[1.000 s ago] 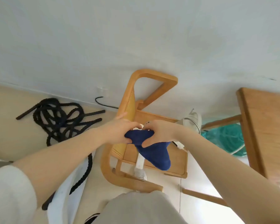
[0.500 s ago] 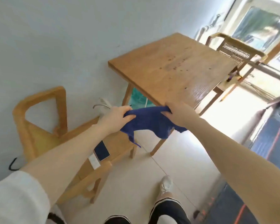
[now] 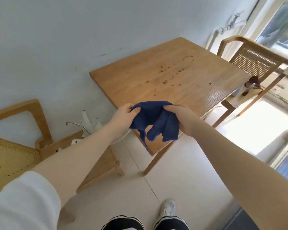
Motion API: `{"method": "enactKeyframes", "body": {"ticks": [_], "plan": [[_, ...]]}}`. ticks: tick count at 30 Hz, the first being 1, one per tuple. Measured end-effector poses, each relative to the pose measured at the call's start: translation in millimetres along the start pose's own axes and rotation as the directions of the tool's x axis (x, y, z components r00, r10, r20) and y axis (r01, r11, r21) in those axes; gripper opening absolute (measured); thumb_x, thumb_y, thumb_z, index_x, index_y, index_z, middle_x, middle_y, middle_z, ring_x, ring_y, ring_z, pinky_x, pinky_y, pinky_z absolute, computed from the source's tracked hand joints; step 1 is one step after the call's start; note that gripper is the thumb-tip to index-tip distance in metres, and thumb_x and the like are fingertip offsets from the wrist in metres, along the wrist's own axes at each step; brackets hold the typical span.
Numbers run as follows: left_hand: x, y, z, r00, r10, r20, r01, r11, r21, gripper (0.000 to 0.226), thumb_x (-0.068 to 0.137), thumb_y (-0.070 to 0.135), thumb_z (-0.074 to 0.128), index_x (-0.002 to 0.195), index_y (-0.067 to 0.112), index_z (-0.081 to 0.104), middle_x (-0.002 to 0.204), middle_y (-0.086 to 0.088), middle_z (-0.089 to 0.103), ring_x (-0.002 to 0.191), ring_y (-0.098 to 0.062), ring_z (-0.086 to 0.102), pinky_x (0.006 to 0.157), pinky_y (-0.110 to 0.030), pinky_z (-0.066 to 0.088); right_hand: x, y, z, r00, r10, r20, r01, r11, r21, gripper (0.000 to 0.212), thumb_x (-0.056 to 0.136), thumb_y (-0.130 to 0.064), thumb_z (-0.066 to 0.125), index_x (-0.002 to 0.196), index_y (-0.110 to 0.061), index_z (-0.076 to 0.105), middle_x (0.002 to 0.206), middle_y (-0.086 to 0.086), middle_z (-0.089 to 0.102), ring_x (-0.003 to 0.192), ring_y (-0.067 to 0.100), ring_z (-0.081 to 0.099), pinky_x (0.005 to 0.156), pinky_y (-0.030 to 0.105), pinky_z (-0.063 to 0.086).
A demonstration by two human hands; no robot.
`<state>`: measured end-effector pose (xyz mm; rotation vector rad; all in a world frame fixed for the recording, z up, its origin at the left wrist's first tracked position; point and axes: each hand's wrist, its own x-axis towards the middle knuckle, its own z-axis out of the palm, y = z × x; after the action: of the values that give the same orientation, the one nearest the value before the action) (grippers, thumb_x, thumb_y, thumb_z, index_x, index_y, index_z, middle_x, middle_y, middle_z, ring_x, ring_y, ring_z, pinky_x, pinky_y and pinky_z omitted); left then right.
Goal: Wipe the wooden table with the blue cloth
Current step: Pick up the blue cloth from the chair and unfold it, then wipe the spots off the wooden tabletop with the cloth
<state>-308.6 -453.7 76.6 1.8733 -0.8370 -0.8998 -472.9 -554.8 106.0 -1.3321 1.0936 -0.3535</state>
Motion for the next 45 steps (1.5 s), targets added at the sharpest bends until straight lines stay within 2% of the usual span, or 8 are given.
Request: {"method": "enactKeyframes", "body": {"ticks": [5, 11, 18, 26, 34, 37, 41, 45], "plan": [[48.5, 62.7, 54.9, 0.993, -0.104, 0.062, 0.117, 0.952, -0.283, 0.028, 0.099, 0.039, 0.038, 0.112, 0.019, 0.054, 0.100, 0.007, 0.061, 0.097, -0.013, 0.057, 0.082, -0.026, 0.046, 54.1, -22.3, -36.2, 0.943, -0.331, 0.016, 0.327, 0.923, -0.204, 0.021, 0.094, -0.021, 0.044, 0.113, -0.018, 0.053, 0.104, 0.001, 0.062, 0.097, 0.019, 0.059, 0.084, 0.040, 0.051], [107.8, 79.6, 68.0, 0.991, -0.104, 0.080, 0.130, 0.838, -0.530, 0.046, 0.093, 0.051, 0.042, 0.124, 0.021, 0.058, 0.118, 0.001, 0.066, 0.110, -0.015, 0.062, 0.094, -0.038, 0.050, 124.4, -46.2, -42.5, 0.896, -0.297, 0.331, 0.379, 0.899, -0.221, 0.053, 0.069, -0.037, 0.057, 0.119, -0.048, 0.049, 0.120, -0.002, 0.053, 0.114, 0.032, 0.047, 0.090, 0.053, 0.047], [176.0, 75.1, 62.7, 0.971, -0.231, 0.059, 0.213, 0.732, -0.647, 0.037, 0.100, 0.033, 0.035, 0.125, 0.014, 0.055, 0.118, -0.005, 0.065, 0.108, -0.021, 0.061, 0.090, -0.036, 0.049, 203.2, -50.6, -24.0, 0.875, -0.304, 0.378, 0.427, 0.853, -0.301, 0.069, 0.082, -0.031, 0.064, 0.141, -0.034, 0.028, 0.134, 0.000, 0.033, 0.108, 0.023, 0.051, 0.081, 0.040, 0.054], [204.8, 54.9, 20.5, 0.950, -0.305, 0.066, 0.297, 0.819, -0.491, 0.047, 0.098, 0.048, 0.029, 0.123, 0.020, 0.056, 0.107, 0.000, 0.067, 0.084, -0.013, 0.061, 0.082, -0.028, 0.046, 279.3, -79.3, 6.1, 0.793, 0.088, 0.603, -0.052, 0.996, -0.076, 0.052, 0.090, -0.008, 0.056, 0.133, -0.029, 0.039, 0.119, 0.007, 0.059, 0.096, 0.031, 0.063, 0.070, 0.049, 0.055], [205.9, 5.0, -9.7, 0.823, -0.363, -0.437, 0.333, 0.931, -0.147, 0.042, 0.098, 0.021, 0.044, 0.140, 0.021, 0.041, 0.135, 0.002, 0.051, 0.120, -0.015, 0.052, 0.106, -0.031, 0.038, 343.4, -101.0, 88.0, 0.777, -0.134, 0.615, 0.261, 0.958, -0.122, 0.040, 0.078, -0.002, 0.026, 0.089, -0.031, 0.051, 0.067, -0.005, 0.053, 0.062, 0.019, 0.047, 0.050, 0.025, 0.034], [202.1, -15.5, -17.0, 0.749, -0.451, -0.486, 0.489, 0.871, -0.055, 0.053, 0.094, 0.020, 0.052, 0.144, 0.017, 0.033, 0.142, 0.000, 0.042, 0.130, -0.016, 0.040, 0.100, -0.021, 0.029, 358.9, -105.1, 102.7, 0.571, -0.251, 0.782, 0.677, 0.682, -0.276, 0.041, 0.084, -0.005, 0.038, 0.105, -0.037, 0.051, 0.093, -0.008, 0.060, 0.084, 0.021, 0.053, 0.060, 0.030, 0.043], [206.9, -33.3, -17.3, 0.701, -0.485, -0.523, 0.645, 0.744, 0.175, 0.086, 0.084, 0.041, 0.064, 0.147, 0.005, 0.017, 0.155, -0.012, 0.016, 0.143, -0.025, 0.012, 0.114, -0.033, 0.015, 376.0, -76.1, 126.4, 0.166, 0.042, 0.985, 0.974, -0.165, -0.158, 0.061, 0.093, -0.033, 0.046, 0.146, -0.031, 0.016, 0.155, -0.001, 0.016, 0.142, 0.026, 0.008, 0.112, 0.050, 0.007], [229.4, -52.4, -19.0, 0.720, -0.542, -0.434, 0.650, 0.745, 0.148, 0.112, 0.075, 0.053, 0.067, 0.150, 0.009, -0.003, 0.158, -0.009, -0.002, 0.146, -0.020, 0.000, 0.119, -0.033, 0.011, 399.8, -50.5, 147.9, -0.034, 0.113, 0.993, 0.958, -0.280, 0.065, 0.054, 0.099, -0.038, 0.030, 0.146, -0.035, 0.004, 0.157, -0.007, -0.004, 0.144, 0.018, -0.002, 0.114, 0.045, -0.003]]}}
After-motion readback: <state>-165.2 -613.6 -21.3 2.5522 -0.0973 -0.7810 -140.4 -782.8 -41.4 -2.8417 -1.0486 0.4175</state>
